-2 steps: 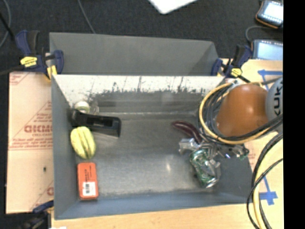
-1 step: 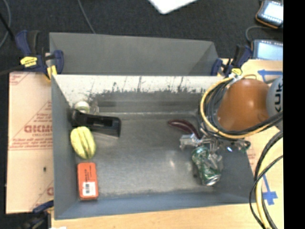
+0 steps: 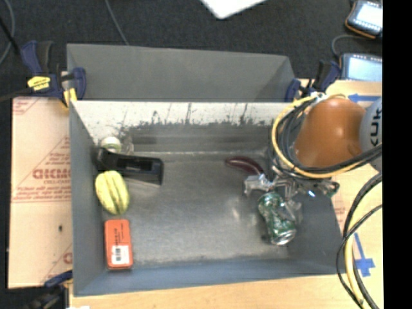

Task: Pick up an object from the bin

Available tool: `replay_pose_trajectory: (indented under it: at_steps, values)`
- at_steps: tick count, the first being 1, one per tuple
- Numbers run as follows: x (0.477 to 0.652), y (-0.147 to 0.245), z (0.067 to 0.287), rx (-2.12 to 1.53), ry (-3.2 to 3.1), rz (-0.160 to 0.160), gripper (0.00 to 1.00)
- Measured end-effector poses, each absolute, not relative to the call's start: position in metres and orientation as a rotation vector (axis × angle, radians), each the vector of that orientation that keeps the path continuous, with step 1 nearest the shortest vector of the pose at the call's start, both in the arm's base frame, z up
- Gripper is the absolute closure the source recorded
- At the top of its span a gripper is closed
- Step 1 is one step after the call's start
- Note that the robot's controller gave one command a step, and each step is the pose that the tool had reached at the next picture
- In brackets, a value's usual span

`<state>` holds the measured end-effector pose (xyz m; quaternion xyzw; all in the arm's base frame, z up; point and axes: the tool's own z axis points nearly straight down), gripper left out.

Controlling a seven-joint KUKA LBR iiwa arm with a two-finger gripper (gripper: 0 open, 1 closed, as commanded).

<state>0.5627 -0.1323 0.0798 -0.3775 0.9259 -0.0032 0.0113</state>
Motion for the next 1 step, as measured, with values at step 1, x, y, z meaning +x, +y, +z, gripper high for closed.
replay_pose_trajectory:
  at_steps: [1]
  values:
    - [0.6212,-0.1427,0.0774,-1.327,2.805,-0.015,1.00]
